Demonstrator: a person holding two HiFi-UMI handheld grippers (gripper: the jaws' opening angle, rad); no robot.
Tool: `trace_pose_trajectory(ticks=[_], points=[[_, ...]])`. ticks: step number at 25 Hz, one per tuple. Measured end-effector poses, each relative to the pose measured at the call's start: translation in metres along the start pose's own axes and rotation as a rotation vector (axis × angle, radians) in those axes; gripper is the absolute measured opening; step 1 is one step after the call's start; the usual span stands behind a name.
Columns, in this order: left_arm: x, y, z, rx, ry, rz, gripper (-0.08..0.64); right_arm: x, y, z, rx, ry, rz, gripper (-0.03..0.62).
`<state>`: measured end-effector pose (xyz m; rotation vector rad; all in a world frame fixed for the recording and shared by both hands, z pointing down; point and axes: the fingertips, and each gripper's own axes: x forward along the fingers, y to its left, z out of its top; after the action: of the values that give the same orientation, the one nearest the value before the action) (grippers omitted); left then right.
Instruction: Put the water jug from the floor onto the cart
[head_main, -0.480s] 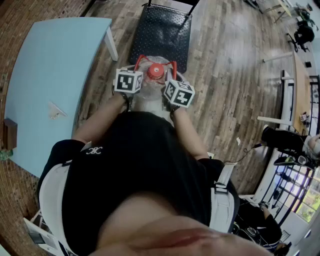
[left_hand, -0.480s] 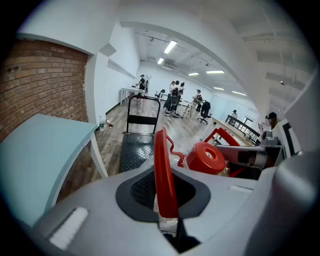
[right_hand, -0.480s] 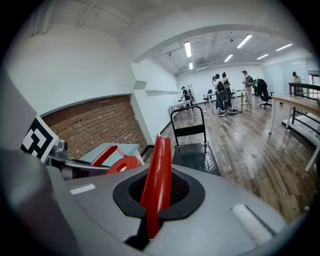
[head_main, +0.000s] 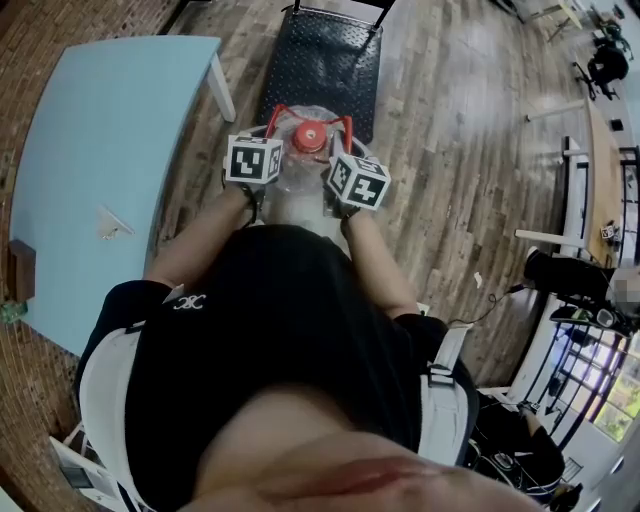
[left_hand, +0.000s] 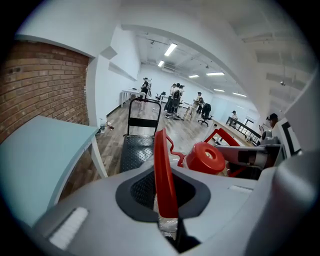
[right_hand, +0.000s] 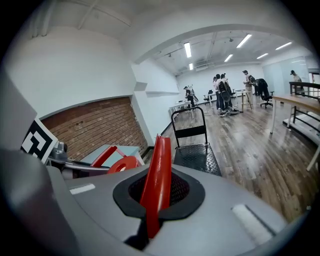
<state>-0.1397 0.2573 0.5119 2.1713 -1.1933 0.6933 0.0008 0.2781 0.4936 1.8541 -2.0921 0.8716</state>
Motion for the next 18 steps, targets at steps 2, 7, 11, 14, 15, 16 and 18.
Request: trace_pose_trajectory(ticks=[2, 7, 11, 14, 15, 16, 18], points=[[0.002, -0.001, 0.001, -0.002, 0.001, -0.003, 0.023, 0.0, -0.002, 0.003, 0.01, -0.002, -0.006, 0.015], [0.011, -0.007, 0.007, 0.006, 0.004, -0.006, 0.023, 0.004, -0.012, 0.007, 0.003, 0.004, -0.015, 0.015], [0.019, -0.019, 0.015, 0.017, -0.001, -0.001, 0.024, 0.006, -0.028, 0.013, 0.01, 0.007, -0.01, 0.015], [0.025, -0.025, 0.023, 0.023, -0.008, 0.014, 0.025, 0.011, -0.038, 0.018, 0.026, 0.003, 0.003, 0.015], [0.028, -0.027, 0.024, 0.024, -0.009, 0.02, 0.025, 0.013, -0.041, 0.019, 0.031, -0.001, 0.01, 0.015], [0.03, -0.028, 0.025, 0.022, -0.009, 0.024, 0.025, 0.015, -0.043, 0.021, 0.034, -0.004, 0.019, 0.015], [0.036, -0.031, 0.027, 0.009, -0.01, 0.031, 0.025, 0.018, -0.047, 0.025, 0.032, -0.008, 0.039, 0.015]])
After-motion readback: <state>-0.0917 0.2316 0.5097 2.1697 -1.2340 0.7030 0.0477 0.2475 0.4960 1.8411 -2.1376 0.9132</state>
